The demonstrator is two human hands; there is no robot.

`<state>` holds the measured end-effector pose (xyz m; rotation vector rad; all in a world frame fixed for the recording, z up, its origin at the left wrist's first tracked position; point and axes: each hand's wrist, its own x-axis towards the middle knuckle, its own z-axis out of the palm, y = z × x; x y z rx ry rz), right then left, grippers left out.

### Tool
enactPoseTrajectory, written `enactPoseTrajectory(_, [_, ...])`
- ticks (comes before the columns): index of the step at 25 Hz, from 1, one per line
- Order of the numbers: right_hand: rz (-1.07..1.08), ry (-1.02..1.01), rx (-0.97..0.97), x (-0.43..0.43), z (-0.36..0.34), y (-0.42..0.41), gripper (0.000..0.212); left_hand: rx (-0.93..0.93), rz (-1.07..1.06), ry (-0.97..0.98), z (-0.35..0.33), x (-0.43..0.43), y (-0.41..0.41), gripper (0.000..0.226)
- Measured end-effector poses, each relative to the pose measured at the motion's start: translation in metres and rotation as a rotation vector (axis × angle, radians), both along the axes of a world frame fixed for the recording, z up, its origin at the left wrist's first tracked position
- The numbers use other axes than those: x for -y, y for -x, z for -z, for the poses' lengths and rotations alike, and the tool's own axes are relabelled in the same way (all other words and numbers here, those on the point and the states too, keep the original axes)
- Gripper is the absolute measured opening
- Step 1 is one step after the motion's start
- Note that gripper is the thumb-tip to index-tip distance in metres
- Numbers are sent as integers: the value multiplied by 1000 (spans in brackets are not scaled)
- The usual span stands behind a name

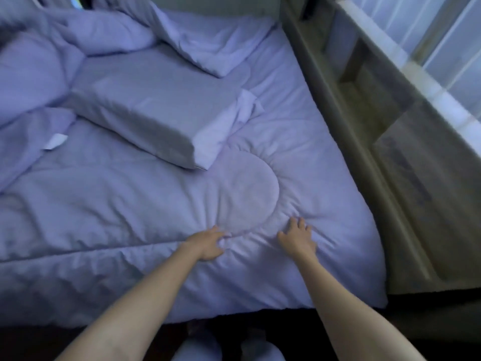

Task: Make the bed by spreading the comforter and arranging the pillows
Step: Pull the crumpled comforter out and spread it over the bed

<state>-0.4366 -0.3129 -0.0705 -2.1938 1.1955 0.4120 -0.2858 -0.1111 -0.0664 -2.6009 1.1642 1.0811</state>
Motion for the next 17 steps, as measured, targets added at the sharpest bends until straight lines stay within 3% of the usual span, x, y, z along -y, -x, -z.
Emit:
enactPoseTrajectory(4, [-170, -61, 376, -26, -48, -65, 57, -26, -266, 148, -50, -31, -11, 39])
enactPoseTrajectory(10, [-336, -322, 804, -128, -148, -169, 29, 52, -856, 725, -156, -136, -66, 18])
enactPoseTrajectory(17, [-377, -812, 1072, -317, -231, -230, 26, 125, -1055, 996, -254, -306, -69, 22])
